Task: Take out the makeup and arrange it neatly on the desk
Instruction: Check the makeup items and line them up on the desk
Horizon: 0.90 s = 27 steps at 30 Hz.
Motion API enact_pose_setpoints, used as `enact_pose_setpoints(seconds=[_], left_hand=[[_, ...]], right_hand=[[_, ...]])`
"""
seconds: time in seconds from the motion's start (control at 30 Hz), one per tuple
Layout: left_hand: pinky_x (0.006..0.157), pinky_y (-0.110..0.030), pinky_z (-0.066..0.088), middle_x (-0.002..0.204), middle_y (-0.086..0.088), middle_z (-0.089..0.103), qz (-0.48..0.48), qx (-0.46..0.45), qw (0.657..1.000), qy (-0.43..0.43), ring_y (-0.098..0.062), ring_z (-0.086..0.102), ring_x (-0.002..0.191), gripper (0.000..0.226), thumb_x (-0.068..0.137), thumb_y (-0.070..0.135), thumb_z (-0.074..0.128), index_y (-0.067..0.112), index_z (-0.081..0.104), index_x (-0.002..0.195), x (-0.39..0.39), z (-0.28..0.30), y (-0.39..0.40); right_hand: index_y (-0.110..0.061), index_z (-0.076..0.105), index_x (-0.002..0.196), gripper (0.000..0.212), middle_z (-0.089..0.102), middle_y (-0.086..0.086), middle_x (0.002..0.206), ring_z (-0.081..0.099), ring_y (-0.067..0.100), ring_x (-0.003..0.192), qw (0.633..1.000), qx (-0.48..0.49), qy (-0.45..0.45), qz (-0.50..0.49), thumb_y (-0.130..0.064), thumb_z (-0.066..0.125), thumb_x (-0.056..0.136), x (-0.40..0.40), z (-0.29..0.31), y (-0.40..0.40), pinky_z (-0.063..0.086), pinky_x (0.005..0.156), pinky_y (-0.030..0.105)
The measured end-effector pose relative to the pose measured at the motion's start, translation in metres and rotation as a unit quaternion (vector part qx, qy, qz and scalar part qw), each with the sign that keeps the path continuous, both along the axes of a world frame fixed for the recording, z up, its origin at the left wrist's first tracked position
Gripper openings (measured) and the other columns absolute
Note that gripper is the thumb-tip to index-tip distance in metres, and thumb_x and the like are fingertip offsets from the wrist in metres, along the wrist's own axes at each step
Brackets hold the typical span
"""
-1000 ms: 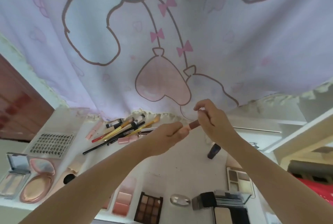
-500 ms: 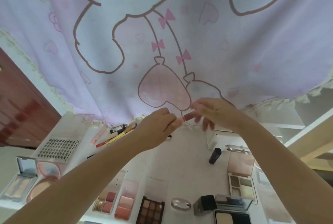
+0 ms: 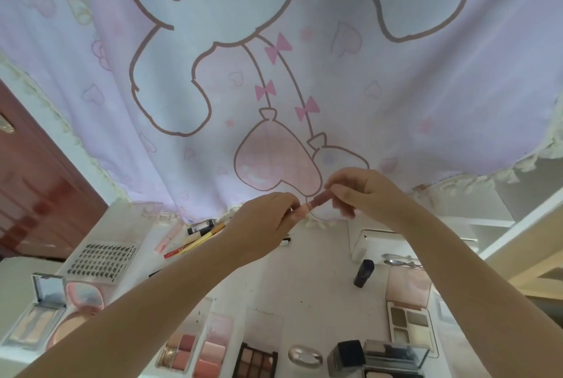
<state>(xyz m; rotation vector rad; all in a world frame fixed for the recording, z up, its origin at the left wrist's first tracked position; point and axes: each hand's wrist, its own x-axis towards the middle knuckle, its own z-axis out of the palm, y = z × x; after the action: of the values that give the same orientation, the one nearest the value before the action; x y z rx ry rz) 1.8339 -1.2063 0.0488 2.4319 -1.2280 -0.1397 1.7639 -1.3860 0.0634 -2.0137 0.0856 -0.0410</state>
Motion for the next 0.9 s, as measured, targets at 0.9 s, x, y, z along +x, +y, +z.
enact_pose_setpoints(seconds=[0.9], left_hand=[[0.053,-0.019,0.033,0.062,0.01,0.043,0.0,0.08,0.988,0.133,-0.003,0.04,0.053,0.024,0.098,0.033,0.036,0.018,0.049,0.086,0.006,-0.067,-0.014]], right_hand=[[-0.024,0.043,0.109,0.013,0.065,0.001,0.079,0.059,0.013,0.061,0.981,0.123,0.133,-0.072,-0.019,0.041,0.096,0.014,-0.07,-0.004,0.05,0.06,0.023]])
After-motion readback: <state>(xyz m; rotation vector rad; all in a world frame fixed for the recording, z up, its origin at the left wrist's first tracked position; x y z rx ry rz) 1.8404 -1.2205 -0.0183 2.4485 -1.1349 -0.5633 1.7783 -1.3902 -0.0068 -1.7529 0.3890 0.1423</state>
